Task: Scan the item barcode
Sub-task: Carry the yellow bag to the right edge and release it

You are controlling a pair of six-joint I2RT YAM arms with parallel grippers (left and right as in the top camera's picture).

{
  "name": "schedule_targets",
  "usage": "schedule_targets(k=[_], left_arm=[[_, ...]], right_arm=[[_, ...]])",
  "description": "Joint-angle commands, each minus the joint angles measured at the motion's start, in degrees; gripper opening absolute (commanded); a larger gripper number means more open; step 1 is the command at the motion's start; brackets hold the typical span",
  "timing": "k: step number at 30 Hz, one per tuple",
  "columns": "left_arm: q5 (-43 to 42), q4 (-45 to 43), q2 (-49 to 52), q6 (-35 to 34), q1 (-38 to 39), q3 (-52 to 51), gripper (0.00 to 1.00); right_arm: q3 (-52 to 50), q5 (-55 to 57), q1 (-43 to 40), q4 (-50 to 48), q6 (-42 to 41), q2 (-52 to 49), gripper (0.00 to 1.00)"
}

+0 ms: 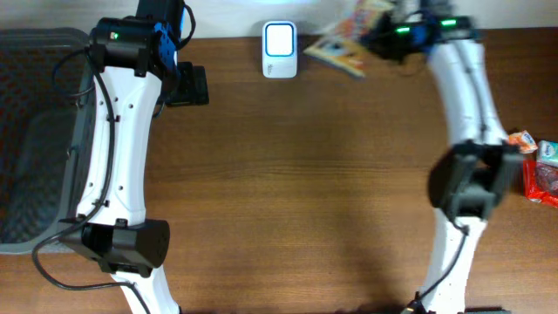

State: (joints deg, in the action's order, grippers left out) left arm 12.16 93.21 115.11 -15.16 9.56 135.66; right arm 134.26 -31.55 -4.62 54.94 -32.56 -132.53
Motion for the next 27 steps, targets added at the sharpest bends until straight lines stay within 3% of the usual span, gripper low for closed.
schedule_targets(k=[1, 4, 6, 7, 11, 17, 20, 22, 27], left_arm=[[-0.4, -0.1, 0.0, 0.3, -0.1, 0.3, 0.99], [-0.4, -0.1, 0.0, 0.3, -0.1, 0.3, 0.99], [-0.4, -0.1, 0.0, 0.3, -0.1, 0.3, 0.99], [-0.4, -0.1, 0.0, 0.3, -0.1, 0.3, 0.99], [-0.4, -0.1, 0.0, 0.3, -0.1, 0.3, 0.99], [-0.4, -0.1, 0.0, 0.3, -0.1, 0.3, 0.99], [-0.4, -0.1, 0.0, 0.3, -0.1, 0.3, 0.99], [-0.4, -0.1, 0.0, 0.3, -0.1, 0.3, 0.99], [-0.4, -0.1, 0.0, 0.3, -0.1, 0.3, 0.99]], right_arm=[[1.1, 11.3, -10.4, 9.0, 0.1, 5.7, 0.04], [1.0, 25.1, -22.8, 20.5, 0.9, 5.4, 0.04], [0.9, 30.1, -27.5, 22.6, 4.1, 5.4, 0.04], [0.9, 31.7, -31.5, 24.2, 7.0, 5.4, 0.04], [0.6, 30.8, -39.0, 23.0, 5.1, 5.4, 0.04], [0.6, 31.4, -40.0, 19.4, 6.8, 3.8, 0.05], [0.6, 31.1, -40.0, 19.3, 6.8, 2.1, 0.19], [0.6, 30.0, -40.0, 20.6, 6.9, 1.9, 0.41], [0.7, 28.6, -40.1, 25.5, 6.9, 3.3, 0.36]])
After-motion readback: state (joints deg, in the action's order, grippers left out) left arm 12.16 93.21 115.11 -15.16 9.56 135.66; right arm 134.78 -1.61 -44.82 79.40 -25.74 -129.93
